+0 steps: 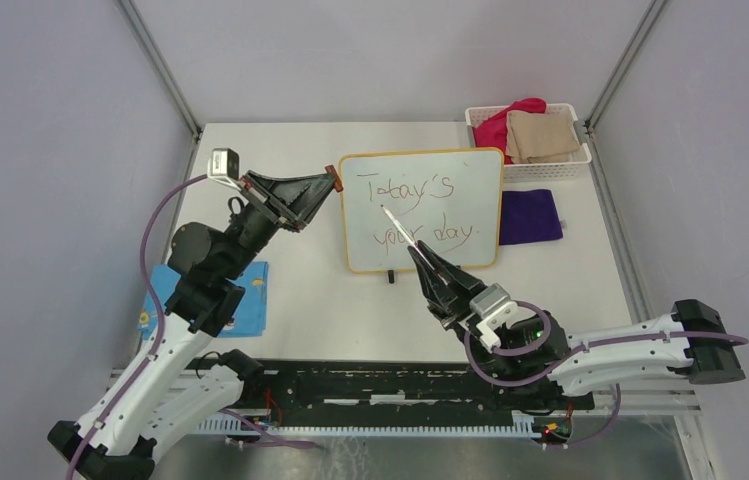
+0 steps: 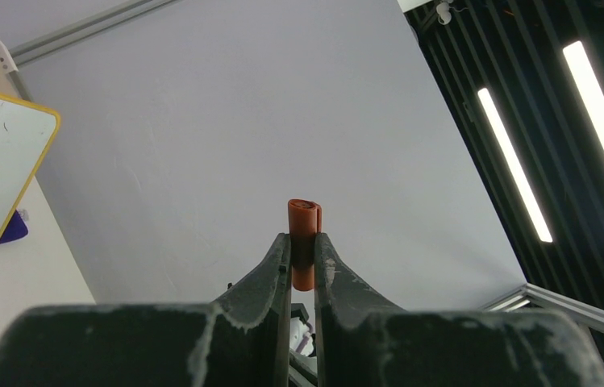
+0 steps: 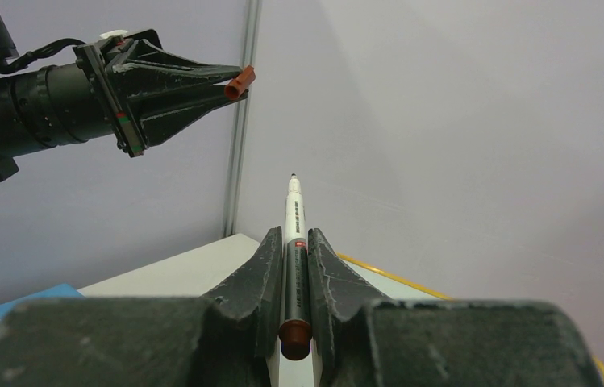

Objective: Write a sentence on the whiteboard
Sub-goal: Close the whiteboard marker at the center of the board.

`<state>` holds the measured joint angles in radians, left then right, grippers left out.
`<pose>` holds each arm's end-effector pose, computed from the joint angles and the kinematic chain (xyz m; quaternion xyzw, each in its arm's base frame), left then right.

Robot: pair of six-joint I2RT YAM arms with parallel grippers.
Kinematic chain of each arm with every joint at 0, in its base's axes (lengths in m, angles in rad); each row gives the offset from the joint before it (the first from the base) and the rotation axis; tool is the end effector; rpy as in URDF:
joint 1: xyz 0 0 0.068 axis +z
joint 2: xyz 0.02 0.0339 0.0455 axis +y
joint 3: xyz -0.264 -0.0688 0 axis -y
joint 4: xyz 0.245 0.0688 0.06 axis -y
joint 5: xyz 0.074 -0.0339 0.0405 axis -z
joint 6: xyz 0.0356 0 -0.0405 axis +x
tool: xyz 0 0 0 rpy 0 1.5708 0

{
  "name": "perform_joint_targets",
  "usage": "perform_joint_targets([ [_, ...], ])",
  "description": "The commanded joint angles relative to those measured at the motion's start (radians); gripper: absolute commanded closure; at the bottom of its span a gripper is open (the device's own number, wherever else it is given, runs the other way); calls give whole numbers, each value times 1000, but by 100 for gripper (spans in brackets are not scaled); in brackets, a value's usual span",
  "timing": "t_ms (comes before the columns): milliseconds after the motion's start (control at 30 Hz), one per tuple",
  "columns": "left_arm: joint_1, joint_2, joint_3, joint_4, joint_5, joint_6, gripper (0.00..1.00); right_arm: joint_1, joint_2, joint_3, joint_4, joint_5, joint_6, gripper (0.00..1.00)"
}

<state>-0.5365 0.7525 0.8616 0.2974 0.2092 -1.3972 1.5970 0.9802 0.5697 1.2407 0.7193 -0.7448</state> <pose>0.1374 -0.0903 0.4233 -0.1489 0.5333 -0.7164 0.4245 0.0185 0.1901 0.3644 -0.1843 0.4341 0.2447 0.8472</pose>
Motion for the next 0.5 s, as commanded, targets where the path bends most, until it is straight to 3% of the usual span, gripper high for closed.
perform_joint_targets([
  [0,-14,-9,-4,59,-16,17,98,6,-9,12,56,2,20,100],
  [467,-78,-10,-39,59,-87,18,98,7,50,74,41,-61,80,100],
])
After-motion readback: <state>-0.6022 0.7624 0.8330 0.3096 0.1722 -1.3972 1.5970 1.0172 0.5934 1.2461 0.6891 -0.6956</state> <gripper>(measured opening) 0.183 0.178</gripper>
